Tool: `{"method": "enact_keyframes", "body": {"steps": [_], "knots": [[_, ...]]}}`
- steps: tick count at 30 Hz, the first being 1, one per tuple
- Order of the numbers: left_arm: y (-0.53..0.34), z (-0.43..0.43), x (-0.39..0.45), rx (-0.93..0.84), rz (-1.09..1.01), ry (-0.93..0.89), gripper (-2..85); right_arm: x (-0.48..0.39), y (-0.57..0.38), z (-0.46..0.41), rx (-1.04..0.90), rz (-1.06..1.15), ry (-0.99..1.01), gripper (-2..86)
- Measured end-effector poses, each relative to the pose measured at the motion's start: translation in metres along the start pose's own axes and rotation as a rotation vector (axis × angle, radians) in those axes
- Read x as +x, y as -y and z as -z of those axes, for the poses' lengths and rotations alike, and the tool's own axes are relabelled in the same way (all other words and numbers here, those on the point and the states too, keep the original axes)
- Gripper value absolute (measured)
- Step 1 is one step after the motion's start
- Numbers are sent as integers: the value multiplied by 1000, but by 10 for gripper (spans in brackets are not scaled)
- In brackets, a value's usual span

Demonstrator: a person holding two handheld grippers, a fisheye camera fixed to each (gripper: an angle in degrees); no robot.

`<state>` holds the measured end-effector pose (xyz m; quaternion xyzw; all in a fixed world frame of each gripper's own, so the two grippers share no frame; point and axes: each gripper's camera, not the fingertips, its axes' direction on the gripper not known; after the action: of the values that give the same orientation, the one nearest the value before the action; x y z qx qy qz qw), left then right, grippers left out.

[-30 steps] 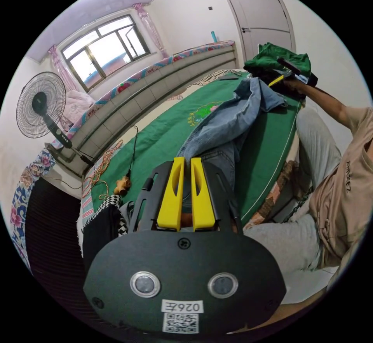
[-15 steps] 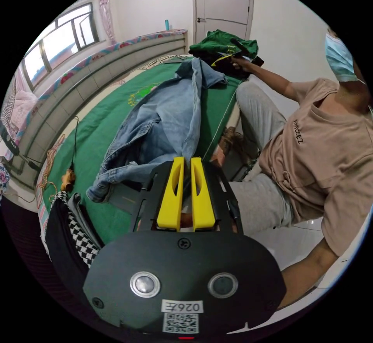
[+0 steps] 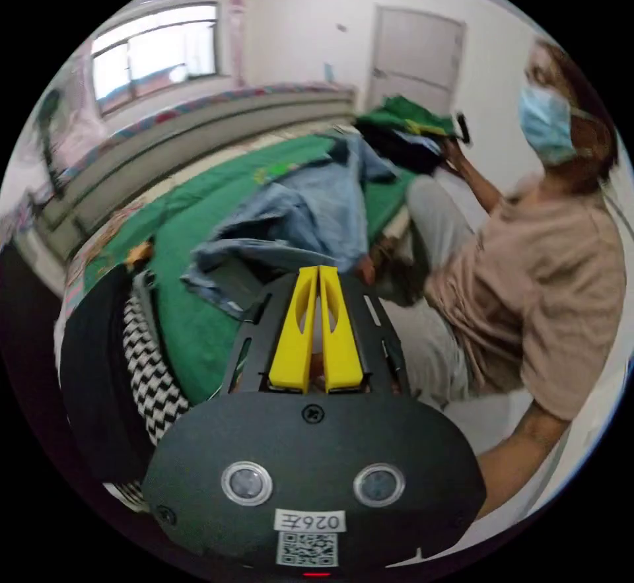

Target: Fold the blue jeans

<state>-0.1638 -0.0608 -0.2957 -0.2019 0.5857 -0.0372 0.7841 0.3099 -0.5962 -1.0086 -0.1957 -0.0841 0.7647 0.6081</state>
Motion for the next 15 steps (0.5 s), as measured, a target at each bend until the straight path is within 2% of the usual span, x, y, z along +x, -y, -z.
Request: {"method": "enact_keyframes", "body": {"steps": [2,5,8,9,11,12,14,15], "knots": [[-22,35,-47,186,228,143,42,4,-1,-16,-57,0,44,49],[-34,49,-109,375,462,199,159,15,1,-73,-160,-120,152,119],[-25,26,-179,378,631,184,185,27,5,-140,-248,-274,281,105],[-22,18,-193,368,665,183,186,29,7,-162,-303,-316,329,40],[-11,-27,-250,297,785,82,132,30,12,-178,-348,-367,455,0],[-8,-40,-263,267,807,20,104,26,16,-170,-311,-366,448,-4],[0,-93,-300,134,863,-253,22,11,26,-139,-240,-235,430,-7],[0,-101,-304,132,853,-304,23,-2,29,-109,-194,-102,425,-8]]}}
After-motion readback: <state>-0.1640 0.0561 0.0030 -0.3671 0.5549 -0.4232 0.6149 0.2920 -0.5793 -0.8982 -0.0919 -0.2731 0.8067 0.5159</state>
